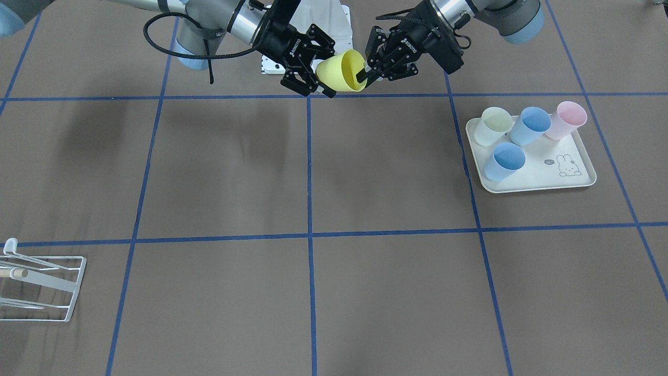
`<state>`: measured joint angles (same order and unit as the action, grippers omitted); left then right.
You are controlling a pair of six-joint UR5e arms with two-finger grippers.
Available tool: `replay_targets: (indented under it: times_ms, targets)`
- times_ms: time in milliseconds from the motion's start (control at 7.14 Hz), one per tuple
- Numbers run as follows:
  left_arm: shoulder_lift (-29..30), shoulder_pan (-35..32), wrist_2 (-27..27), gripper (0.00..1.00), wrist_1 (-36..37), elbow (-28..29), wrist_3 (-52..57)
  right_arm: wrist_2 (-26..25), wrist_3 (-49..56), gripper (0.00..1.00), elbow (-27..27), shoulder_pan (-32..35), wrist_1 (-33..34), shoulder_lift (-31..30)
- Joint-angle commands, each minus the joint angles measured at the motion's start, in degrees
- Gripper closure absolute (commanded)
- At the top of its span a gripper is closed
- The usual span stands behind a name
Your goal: Transfer IKEA cup to right arm and place on rack
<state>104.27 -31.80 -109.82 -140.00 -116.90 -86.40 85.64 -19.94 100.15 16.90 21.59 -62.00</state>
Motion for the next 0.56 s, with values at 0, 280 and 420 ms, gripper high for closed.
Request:
replay_targets:
  times_ms: [0,280,420]
  targets:
    - [-0.12,-0.71,0.04,0.00,0.16,-0.34,0.26,-0.12,0.08,0.88,-0.04,0.07,-1.03,-0.14]
    - [-2.39,-3.43,-0.31,0.00,1.99,-0.34,4.98,-0.90,0.17,1.00,-0.21,0.59,-0.07,-0.92]
    - [-3.02,-5.88,-0.40,0.00,7.05,-0.52,9.62,-0.91,0.60,1.00,-0.30,2.16,3.42,-1.02]
